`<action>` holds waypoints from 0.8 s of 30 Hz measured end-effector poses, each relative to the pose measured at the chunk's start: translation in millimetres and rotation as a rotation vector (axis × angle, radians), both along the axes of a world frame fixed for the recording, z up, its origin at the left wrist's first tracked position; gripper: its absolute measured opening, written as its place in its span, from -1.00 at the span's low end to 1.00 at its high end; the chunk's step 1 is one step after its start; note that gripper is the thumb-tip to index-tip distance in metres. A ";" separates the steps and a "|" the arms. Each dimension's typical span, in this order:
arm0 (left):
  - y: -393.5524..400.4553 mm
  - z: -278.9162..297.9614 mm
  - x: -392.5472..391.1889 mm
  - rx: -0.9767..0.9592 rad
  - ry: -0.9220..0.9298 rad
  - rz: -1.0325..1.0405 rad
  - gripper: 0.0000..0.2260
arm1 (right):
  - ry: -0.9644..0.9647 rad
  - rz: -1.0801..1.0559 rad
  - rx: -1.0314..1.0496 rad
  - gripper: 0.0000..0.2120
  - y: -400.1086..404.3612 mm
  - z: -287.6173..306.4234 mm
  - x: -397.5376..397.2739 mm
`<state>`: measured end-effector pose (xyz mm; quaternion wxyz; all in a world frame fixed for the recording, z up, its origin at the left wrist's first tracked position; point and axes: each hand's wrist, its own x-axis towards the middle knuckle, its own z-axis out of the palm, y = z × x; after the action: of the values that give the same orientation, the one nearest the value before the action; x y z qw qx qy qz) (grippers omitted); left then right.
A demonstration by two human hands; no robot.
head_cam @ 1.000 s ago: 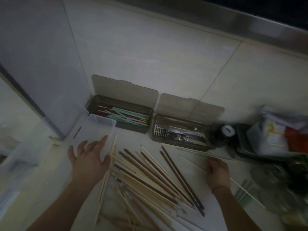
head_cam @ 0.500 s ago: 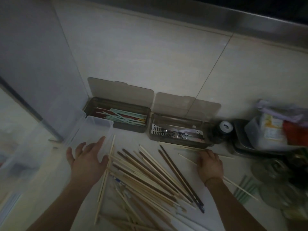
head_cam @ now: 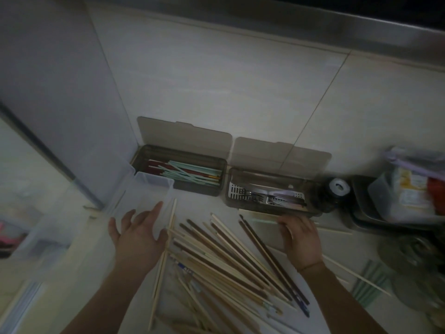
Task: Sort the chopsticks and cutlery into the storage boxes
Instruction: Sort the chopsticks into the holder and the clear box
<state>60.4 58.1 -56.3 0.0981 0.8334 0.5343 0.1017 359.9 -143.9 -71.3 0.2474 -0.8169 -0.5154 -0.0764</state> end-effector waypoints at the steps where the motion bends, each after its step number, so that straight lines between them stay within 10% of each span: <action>1: 0.2 0.7 0.0 -0.002 0.001 -0.002 -0.41 | 0.066 0.018 0.034 -0.75 8.7 3.9 -2.7; 7: 1.8 2.6 -1.7 -0.043 0.004 -0.001 -0.40 | 0.205 0.145 0.138 -0.86 90.1 39.8 -23.8; 15: 2.8 0.9 -1.4 -0.043 -0.009 -0.011 -0.43 | -0.035 0.363 -0.380 -0.34 205.7 49.6 -50.0; 24: 1.7 2.6 -0.6 -0.074 -0.017 -0.020 -0.44 | -0.012 0.221 -0.496 -0.51 220.7 26.7 -42.8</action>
<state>59.8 59.8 -53.6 0.1345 0.8336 0.5285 0.0880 317.0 76.7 -44.6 0.0437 -0.7909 -0.6058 0.0750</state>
